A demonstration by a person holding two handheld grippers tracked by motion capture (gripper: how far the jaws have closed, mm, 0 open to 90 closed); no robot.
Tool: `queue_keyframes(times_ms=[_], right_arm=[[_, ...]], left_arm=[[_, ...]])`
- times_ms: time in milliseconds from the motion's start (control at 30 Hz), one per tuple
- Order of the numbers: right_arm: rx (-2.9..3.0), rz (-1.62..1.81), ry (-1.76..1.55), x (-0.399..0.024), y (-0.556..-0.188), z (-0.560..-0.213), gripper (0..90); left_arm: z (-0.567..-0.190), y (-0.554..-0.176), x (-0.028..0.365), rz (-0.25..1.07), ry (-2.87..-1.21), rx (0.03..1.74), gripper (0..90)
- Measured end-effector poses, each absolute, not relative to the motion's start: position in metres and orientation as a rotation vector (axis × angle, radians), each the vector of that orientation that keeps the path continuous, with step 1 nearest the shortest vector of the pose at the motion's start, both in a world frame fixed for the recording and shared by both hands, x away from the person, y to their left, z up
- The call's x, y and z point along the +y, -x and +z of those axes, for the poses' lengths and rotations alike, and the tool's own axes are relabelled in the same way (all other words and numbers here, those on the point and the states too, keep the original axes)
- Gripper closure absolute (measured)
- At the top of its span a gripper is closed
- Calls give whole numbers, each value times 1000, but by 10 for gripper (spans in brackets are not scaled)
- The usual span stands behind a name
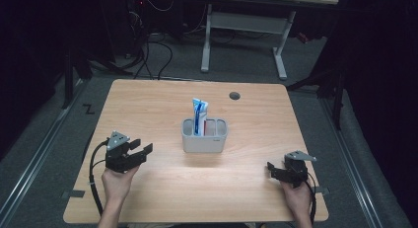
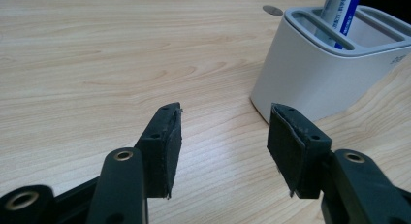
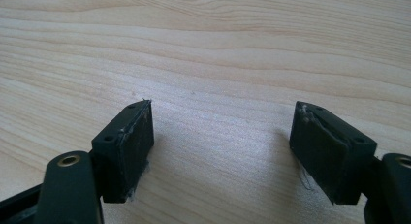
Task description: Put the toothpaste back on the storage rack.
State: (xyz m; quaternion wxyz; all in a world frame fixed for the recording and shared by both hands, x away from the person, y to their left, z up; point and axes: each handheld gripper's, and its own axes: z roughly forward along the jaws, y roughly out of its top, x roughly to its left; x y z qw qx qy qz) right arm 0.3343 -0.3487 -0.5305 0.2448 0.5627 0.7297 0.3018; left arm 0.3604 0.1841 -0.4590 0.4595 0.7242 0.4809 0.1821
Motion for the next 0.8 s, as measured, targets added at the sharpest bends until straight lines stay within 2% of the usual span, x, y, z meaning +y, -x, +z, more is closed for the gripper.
queue_keyframes(times_ms=[800], right_arm=[[1992, 824, -1536, -349, -334, -531, 239]], left_arm=[[-480, -357, 187, 455, -1825, 1242, 427]])
